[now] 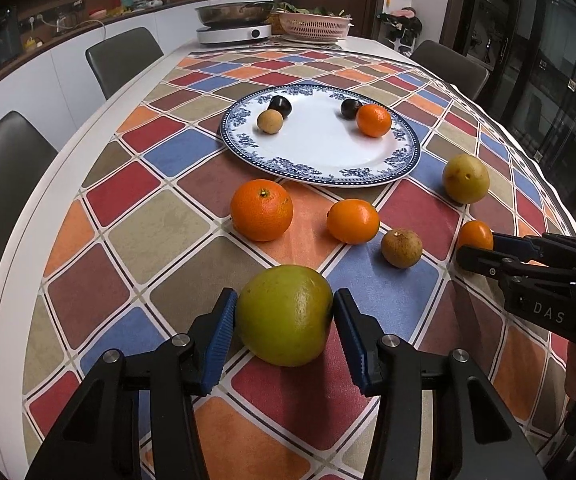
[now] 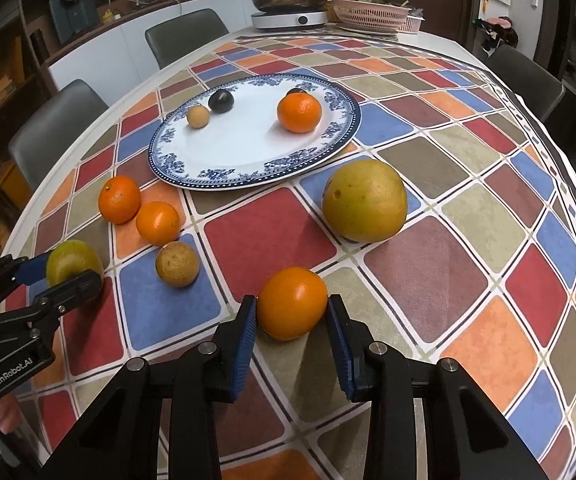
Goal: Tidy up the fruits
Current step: 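Grasp the green pomelo with the left gripper while the right gripper grasps a mandarin, then carry the pomelo and mandarin up and over the plate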
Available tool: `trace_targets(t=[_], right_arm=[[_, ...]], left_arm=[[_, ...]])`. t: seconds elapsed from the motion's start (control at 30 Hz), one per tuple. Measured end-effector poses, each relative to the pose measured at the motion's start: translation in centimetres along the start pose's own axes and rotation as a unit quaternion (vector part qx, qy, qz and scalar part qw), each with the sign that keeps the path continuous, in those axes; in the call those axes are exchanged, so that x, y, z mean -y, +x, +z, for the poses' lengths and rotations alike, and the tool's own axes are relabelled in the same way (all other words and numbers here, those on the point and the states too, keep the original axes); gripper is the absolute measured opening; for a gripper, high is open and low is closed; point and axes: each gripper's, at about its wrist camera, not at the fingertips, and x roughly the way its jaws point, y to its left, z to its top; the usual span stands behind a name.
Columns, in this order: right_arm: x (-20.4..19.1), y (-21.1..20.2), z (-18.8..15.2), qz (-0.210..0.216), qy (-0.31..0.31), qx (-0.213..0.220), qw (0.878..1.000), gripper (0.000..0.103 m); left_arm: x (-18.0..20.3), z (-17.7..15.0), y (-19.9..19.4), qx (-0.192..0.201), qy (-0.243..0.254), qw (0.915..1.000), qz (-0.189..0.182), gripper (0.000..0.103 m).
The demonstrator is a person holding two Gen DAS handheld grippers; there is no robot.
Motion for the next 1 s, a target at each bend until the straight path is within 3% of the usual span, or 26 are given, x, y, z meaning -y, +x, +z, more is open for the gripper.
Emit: trace_targets(t=[0.3,1.0], right_arm=[[-0.3,-0.5,0.0,0.001,-0.004,0.007,1.000,0.036],[-1.3,-5.0,1.4,0.032,-0.023,0.064,0.997,0.036]], left_arm=[[0.1,0.1,-0.2,0.003,0.000,1.0000,-0.001,0.049],[0.8,2.0,-4.6,0.054,0.006,0.9985,-0.007,0.048]])
